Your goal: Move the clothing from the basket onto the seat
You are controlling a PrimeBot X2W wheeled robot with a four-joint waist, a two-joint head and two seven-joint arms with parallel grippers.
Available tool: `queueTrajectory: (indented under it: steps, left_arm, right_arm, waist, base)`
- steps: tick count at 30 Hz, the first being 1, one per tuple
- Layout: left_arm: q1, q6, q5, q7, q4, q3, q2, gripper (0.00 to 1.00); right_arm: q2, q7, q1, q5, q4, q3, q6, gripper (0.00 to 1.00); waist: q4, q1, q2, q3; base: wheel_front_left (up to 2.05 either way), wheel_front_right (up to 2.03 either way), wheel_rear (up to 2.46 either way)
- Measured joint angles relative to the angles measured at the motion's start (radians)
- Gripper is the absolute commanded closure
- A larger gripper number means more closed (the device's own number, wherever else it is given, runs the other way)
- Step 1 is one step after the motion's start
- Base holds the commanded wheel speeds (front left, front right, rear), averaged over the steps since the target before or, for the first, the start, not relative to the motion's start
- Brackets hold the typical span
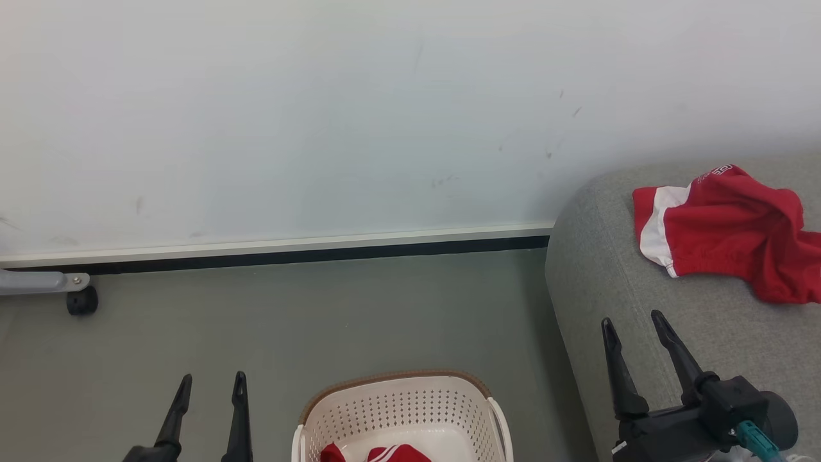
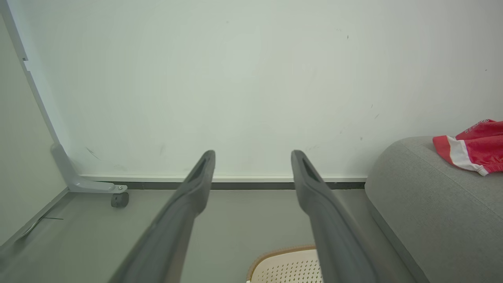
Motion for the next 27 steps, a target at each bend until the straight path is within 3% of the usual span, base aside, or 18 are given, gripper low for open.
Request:
queueTrajectory:
  steps: [27]
  left_arm:
    - [0.03,0.0,0.043,0.0,-0.043,0.021,-0.018,0.0]
  right_arm:
    - [-0.008,0.0,0.03,0.0,-0.063,-0.032,-0.011,0.0]
  waist:
    - [0.003,0.0,0.0,0.023]
  base:
    - [0.0,0.0,0.0]
